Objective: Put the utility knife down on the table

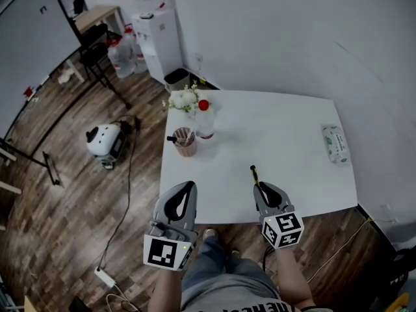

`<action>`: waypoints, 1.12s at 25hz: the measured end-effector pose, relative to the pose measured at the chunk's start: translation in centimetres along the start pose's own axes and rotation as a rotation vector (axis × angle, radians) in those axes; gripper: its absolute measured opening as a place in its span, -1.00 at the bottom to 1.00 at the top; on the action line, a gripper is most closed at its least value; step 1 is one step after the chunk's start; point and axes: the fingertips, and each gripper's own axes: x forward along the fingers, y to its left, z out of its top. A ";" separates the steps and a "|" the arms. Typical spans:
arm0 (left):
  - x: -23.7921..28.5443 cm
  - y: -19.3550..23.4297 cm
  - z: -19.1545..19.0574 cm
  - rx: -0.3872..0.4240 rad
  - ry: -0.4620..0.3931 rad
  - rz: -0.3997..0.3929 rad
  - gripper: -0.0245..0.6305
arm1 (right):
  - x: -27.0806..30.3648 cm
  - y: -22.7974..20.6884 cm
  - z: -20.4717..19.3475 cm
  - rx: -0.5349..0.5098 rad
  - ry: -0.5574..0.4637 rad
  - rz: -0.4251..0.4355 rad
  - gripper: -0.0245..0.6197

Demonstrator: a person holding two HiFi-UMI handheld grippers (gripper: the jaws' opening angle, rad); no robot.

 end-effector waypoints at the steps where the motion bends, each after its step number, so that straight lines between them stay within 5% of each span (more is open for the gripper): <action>1: 0.0 0.1 -0.1 -0.001 0.002 0.000 -0.91 | 0.2 0.0 -0.3 0.000 0.010 -0.001 -0.76; 28: 1.6 0.9 -1.5 -0.016 0.043 0.011 -0.91 | 3.9 -2.5 -9.2 0.032 0.283 -0.021 -0.76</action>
